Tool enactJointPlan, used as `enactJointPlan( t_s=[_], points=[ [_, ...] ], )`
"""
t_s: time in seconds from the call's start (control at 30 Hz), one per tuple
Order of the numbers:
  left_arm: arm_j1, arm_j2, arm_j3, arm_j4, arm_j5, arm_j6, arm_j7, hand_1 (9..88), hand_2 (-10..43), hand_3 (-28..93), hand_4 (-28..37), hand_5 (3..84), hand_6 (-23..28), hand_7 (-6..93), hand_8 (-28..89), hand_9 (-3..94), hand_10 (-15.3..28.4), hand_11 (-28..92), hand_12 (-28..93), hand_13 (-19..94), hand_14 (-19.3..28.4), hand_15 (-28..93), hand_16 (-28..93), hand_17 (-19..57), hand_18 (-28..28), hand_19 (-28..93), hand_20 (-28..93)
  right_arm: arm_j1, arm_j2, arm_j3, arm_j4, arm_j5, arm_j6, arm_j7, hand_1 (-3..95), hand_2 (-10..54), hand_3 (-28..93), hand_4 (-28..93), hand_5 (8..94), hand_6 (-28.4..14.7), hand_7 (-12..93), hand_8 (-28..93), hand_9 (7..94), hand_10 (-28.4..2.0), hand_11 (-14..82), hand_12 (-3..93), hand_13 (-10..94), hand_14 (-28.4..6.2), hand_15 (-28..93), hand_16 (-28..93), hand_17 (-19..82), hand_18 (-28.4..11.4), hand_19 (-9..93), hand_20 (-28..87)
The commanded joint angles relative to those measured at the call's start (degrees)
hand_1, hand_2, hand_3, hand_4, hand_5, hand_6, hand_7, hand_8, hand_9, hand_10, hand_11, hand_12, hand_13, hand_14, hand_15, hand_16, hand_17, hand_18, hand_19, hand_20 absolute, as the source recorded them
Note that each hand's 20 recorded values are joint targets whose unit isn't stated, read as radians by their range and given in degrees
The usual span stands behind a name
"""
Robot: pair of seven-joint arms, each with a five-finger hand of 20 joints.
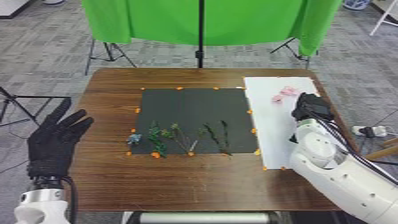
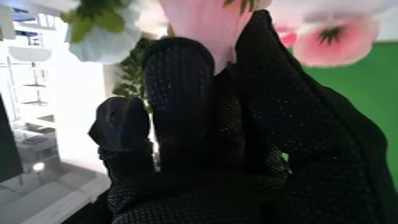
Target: Arrange flowers
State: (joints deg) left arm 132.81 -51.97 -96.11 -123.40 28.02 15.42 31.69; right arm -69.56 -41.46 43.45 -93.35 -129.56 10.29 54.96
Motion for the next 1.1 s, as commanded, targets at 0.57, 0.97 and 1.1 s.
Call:
enactJointPlan(
  t_s=[0.57,0.97,1.1],
  points=[
    [5.79,3.63,-2.46,-1.79,-3.19,2.62,5.29,23.0,9.0,75,-25.0,36.6,8.1,8.5,-7,35.5,19.2,26,14,25,25.9,54,-6,-8.5,25.5,49,23,14.97,-24.15,-12.86,-4.85,-2.96,2.34,-20.17,60.8,-9.5,74,-28,88.4,2.1,22,4,93.7,-4.7,14.3,32.4,83,-0.9,61,30,42,-23.6,93,53],
    [-9.69,3.74,-0.17,0.00,3.59,-1.44,-3.15,22.8,8.9,75,-25.2,36.8,8.1,8.5,-7,35.6,19.2,27,14,26,25.8,54,-6,-8.5,25.6,49,23,21.06,-39.56,-22.57,8.80,-5.18,-1.79,-23.97,60.0,-9.5,73,-28,87.6,3.0,23,5,93.7,-3.9,13.7,32.4,82,-1.4,63,29,41,-23.6,93,56],
    [-11.49,3.11,0.61,0.43,3.94,-1.74,-4.09,22.8,8.9,75,-25.3,36.8,8.1,8.5,-7,35.6,19.2,27,14,26,25.9,54,-6,-8.5,25.6,49,23,21.71,-39.77,-25.51,10.58,-6.83,-2.46,-24.64,60.2,-9.5,72,-28,86.7,3.6,23,4,93.6,-3.6,12.7,32.5,80,-1.6,65,30,39,-23.3,93,58]
  ],
)
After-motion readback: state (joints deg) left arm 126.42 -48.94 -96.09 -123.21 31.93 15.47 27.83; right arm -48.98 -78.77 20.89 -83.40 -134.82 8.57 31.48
